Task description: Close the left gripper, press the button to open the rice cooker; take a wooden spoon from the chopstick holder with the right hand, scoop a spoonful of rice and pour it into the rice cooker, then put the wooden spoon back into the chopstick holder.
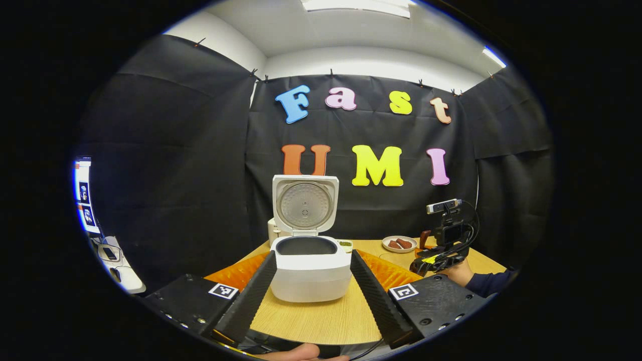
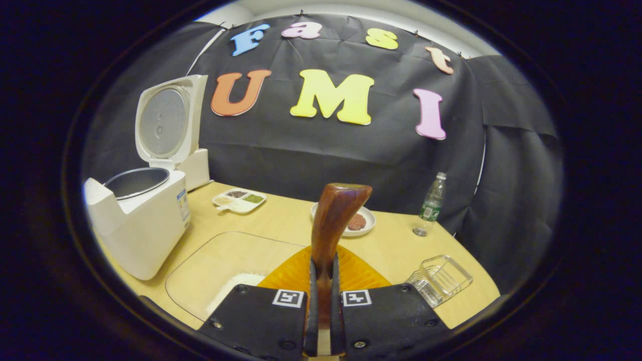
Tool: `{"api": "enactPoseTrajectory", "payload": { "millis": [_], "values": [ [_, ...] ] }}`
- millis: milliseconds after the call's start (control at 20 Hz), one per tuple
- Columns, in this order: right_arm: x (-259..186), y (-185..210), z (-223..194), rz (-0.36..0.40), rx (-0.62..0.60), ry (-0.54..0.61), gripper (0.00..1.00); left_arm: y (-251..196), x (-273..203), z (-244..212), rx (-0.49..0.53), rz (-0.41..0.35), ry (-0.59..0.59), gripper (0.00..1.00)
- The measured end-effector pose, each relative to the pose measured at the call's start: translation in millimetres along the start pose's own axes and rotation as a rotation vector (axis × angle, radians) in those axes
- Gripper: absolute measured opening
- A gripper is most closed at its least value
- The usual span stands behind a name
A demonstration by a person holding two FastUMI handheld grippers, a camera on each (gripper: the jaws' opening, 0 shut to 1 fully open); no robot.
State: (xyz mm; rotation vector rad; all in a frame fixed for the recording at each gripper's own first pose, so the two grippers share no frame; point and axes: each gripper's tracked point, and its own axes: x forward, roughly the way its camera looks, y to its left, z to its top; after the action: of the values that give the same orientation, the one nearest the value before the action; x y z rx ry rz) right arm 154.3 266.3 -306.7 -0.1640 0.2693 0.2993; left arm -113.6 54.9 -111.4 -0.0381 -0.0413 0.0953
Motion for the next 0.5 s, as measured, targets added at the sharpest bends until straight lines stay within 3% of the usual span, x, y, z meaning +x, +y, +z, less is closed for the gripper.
{"api": "enactPoseTrajectory", "payload": {
  "millis": [500],
  "values": [
    [-31.6,96.8,-9.3,0.338,0.126,0.030,0.15,-0.9,-4.0,-3.4,0.014,-0.003,0.002,0.94]
  ]
}}
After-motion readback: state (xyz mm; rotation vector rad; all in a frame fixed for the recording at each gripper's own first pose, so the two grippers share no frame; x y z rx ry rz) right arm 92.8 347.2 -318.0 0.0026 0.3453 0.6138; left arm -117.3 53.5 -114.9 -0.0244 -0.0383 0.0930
